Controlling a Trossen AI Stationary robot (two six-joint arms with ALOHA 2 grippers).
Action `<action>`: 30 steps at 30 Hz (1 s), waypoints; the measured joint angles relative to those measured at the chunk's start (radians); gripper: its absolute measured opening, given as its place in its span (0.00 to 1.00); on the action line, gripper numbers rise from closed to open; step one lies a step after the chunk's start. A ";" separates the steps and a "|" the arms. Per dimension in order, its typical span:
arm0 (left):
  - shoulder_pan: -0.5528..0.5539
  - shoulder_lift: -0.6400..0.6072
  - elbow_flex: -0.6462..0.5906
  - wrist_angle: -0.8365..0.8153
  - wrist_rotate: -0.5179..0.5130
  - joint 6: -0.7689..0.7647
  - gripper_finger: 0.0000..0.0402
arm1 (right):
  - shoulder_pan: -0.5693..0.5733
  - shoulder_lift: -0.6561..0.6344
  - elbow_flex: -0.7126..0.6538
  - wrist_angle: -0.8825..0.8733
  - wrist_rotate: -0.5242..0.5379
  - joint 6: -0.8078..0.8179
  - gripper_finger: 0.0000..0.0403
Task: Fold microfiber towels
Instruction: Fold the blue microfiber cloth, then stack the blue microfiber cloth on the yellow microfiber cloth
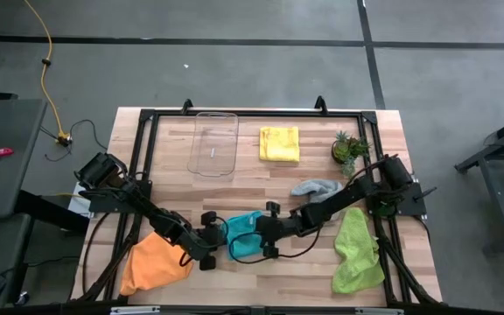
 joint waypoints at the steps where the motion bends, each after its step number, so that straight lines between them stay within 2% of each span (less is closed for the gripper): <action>1: 0.000 0.000 0.000 0.000 0.000 0.000 0.00 | -0.001 0.003 0.000 0.001 -0.001 0.004 0.01; 12: 0.000 0.000 0.000 0.001 0.001 0.000 0.00 | -0.021 0.020 0.000 0.062 -0.028 0.016 0.00; 19: 0.000 0.000 0.000 0.001 0.000 0.000 0.00 | -0.084 0.020 0.000 0.147 -0.027 -0.029 0.00; 27: 0.000 0.000 0.000 0.000 -0.001 0.009 0.00 | -0.159 0.046 0.000 0.292 -0.090 -0.061 0.00; 30: 0.000 0.000 0.000 0.000 -0.003 0.010 0.00 | -0.167 0.034 0.000 0.296 -0.087 -0.064 0.00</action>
